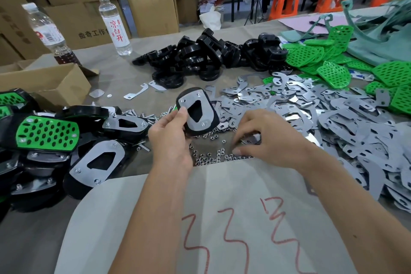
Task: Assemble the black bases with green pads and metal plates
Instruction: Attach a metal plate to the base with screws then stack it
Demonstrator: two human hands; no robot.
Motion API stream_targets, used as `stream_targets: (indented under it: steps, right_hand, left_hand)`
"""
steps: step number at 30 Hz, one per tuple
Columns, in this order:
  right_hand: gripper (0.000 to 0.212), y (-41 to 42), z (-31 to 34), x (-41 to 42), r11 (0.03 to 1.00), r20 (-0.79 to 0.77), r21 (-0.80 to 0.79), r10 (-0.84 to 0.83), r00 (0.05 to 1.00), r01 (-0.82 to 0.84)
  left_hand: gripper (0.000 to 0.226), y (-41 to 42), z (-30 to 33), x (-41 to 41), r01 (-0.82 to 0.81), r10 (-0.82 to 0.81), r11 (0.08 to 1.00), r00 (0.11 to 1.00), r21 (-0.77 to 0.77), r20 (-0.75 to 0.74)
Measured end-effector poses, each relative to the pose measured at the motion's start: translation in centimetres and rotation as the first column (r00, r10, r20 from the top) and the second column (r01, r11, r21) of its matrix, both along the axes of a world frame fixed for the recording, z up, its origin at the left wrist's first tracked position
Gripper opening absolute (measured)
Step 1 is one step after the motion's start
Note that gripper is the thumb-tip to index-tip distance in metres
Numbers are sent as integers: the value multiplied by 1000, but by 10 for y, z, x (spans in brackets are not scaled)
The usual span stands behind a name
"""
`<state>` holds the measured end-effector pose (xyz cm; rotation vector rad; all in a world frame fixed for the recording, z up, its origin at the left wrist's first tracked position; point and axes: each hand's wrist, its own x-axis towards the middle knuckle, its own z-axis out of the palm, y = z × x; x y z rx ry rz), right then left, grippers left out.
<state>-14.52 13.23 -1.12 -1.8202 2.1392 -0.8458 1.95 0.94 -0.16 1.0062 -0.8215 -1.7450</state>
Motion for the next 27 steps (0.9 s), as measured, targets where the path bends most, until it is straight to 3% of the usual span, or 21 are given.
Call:
stream_targets:
  steps: [4, 7, 9, 15, 19, 22, 27]
  right_hand:
    - [10, -3, 1, 3, 1000, 54, -7, 31, 998, -30]
    - [20, -4, -1, 1, 998, 90, -31, -59, 994, 62]
    - [25, -5, -3, 1, 992, 130, -50, -104, 986, 111]
    - [19, -6, 3, 6, 899, 504, -357, -43, 863, 254]
    - [19, -7, 5, 11, 849, 603, -454, 70, 795, 270]
    - [20, -11, 3, 17, 850, 638, -445, 80, 766, 282]
    - [11, -13, 0, 23, 879, 466, -431, 24, 884, 203]
  left_hand:
    - [9, 5, 3, -4, 125, -114, 987, 988, 97, -108]
    - [36, 8, 4, -6, 187, -161, 968, 974, 167, -161]
    - [36, 9, 4, -6, 246, -199, 950, 951, 194, -235]
    - [36, 9, 3, -4, 318, -266, 934, 922, 160, -282]
    - [46, 16, 2, -6, 341, -311, 935, 920, 96, -240]
    - [46, 21, 1, -8, 350, -341, 936, 927, 36, -160]
    - [39, 24, -3, -10, 383, -383, 924, 921, -15, -66]
